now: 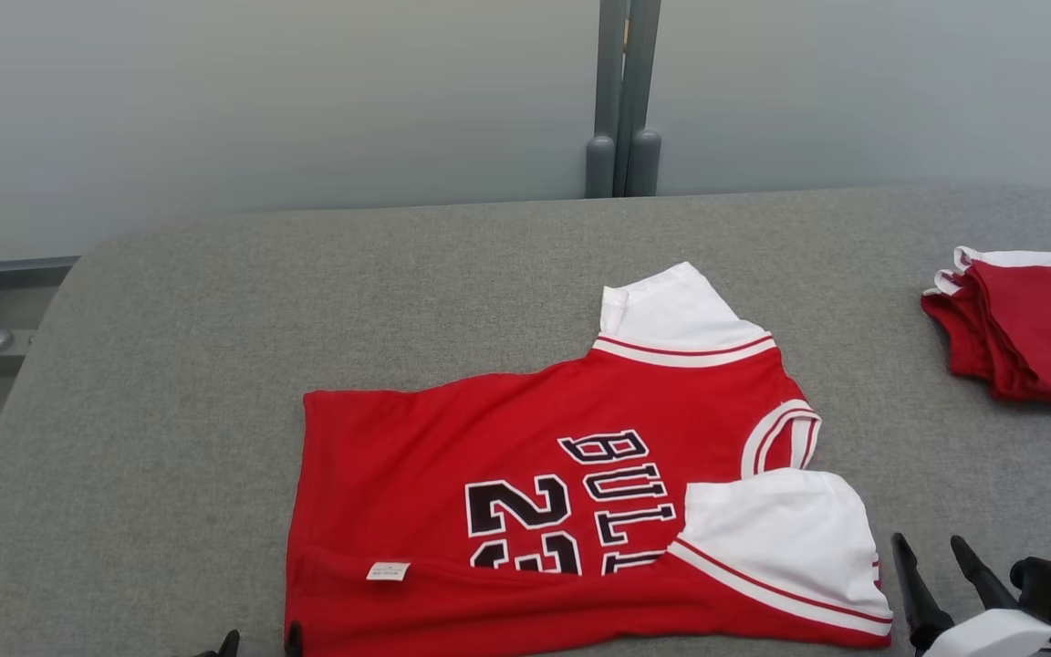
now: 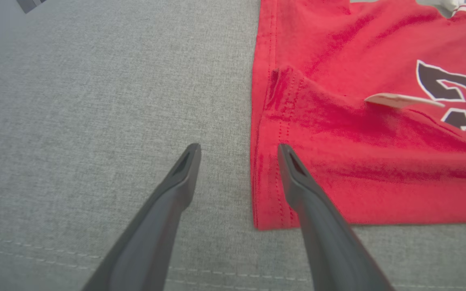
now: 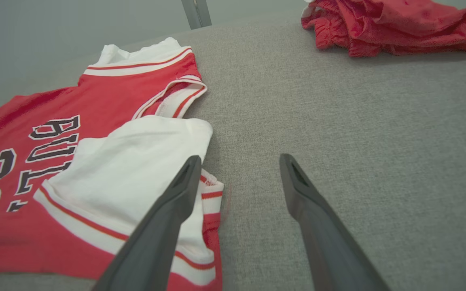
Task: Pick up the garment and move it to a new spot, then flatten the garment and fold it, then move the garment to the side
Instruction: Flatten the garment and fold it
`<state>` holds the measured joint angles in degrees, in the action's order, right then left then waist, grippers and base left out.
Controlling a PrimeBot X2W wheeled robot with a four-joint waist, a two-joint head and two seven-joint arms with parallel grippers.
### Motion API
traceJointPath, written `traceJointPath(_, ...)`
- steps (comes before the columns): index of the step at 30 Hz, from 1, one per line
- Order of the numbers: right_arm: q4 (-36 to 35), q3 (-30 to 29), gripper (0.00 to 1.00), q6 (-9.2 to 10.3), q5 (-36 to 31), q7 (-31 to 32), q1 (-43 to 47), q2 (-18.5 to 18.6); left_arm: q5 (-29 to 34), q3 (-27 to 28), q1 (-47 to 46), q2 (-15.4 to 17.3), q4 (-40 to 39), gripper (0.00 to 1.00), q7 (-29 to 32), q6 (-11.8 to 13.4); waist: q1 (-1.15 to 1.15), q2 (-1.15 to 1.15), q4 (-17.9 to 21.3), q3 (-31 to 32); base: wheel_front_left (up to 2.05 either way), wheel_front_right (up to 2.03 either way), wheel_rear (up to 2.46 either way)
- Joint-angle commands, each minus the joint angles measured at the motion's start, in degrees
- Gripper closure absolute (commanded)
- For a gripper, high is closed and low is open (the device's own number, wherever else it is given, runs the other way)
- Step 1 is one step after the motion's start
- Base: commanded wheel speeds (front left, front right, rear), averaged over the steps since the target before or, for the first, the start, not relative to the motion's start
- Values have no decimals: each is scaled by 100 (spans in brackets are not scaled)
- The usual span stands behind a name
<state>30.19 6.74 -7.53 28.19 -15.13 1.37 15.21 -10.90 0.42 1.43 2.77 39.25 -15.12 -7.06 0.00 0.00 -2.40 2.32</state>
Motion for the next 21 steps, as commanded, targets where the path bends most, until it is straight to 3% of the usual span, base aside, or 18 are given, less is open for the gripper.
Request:
traceJointPath(1, -57, -49, 0, 10, -73, 3, -101, 18, 56, 40, -81, 30, -72, 0, 0, 16, 0, 0, -34, -45, 0, 0, 0)
traceJointPath(11, -635, -372, 0, 10, -774, 3, -547, -348, 237, 0, -996, 53, -370, 0, 0, -34, 0, 0, -32, -523, 0, 0, 0)
traceJointPath(21, -695, -57, 0, 10, -963, 3, -1261, -490, 217, -270, -2647, 362, 677, 0, 0, -46, 0, 0, 162, -1244, 0, 0, 0)
